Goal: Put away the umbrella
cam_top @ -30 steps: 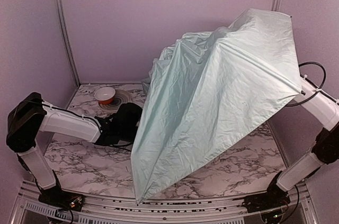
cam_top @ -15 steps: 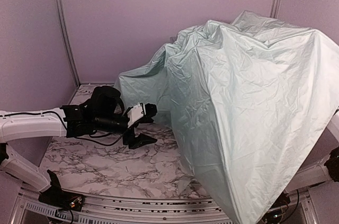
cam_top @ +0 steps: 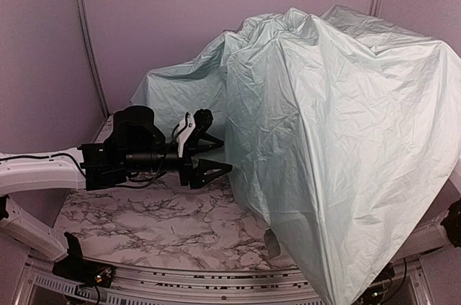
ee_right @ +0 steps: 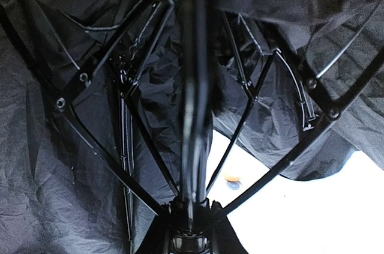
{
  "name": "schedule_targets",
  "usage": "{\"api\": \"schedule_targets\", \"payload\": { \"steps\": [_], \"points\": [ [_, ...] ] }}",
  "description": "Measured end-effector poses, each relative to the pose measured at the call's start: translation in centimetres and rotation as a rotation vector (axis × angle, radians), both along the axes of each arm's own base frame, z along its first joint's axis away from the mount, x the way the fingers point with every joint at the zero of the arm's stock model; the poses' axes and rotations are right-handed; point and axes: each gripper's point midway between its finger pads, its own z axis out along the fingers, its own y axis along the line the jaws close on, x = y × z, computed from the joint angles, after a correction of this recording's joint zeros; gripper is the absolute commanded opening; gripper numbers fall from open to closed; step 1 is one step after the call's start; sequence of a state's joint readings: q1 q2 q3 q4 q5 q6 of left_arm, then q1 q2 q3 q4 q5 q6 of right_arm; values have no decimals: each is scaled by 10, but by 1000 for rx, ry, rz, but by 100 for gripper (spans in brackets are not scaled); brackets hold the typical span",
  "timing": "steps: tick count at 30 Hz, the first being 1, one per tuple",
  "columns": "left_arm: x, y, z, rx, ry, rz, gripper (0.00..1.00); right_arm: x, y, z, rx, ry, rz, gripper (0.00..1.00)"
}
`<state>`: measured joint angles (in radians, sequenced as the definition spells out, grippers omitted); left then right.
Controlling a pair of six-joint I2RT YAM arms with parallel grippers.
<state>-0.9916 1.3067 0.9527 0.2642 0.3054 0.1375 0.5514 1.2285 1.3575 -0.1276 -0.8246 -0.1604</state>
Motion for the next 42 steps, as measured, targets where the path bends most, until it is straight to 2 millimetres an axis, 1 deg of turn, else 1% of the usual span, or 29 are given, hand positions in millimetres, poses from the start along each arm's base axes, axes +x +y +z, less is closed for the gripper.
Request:
{"api": "schedule_targets", "payload": {
  "steps": [2, 4, 7, 9, 10, 14, 16, 17, 21, 26, 33, 35, 36, 39, 42],
  "points": [
    [-2, -5, -4, 8, 0, -6, 71, 1, 0, 1, 7, 7, -3, 0],
    [1, -7, -8, 17, -13, 11, 69, 1, 1, 2, 12, 10, -1, 0],
    [12, -4, -7, 22, -55, 61, 62, 0, 1, 3, 15, 16, 0, 0],
    [20, -1, -4, 15, -78, 92, 54, 0, 1, 3, 15, 19, 0, 0],
    [24, 0, -4, 10, -82, 102, 52, 0, 1, 3, 15, 19, 0, 0],
    [35, -1, -11, 24, -104, 108, 51, 0, 1, 2, 15, 20, 0, 0],
    [34, -5, -21, 42, -100, 82, 50, 0, 1, 2, 14, 20, 0, 0],
    [32, -7, -24, 48, -97, 63, 48, 0, 1, 2, 14, 21, 0, 0],
    [24, -14, -35, 63, -87, -2, 28, 0, 1, 1, 11, 22, 0, 0],
    [17, -18, -39, 60, -64, -51, 0, 0, 1, 0, 7, 27, -1, 0],
    [12, -26, -39, 28, -14, -78, 0, 4, 1, -8, -18, 36, -28, 0],
    [14, -27, -32, -1, -4, -66, 0, 8, 1, -17, -52, 38, -59, 0],
    [15, -26, -29, -15, 4, -60, 0, 10, 2, -24, -83, 44, -80, 0],
    [22, -17, -17, -70, 29, -35, 0, 11, 6, -45, -175, 52, -129, 0],
    [28, -5, 5, -146, 27, -14, 0, 11, 8, -68, -282, 68, -169, 0]
  ]
}}
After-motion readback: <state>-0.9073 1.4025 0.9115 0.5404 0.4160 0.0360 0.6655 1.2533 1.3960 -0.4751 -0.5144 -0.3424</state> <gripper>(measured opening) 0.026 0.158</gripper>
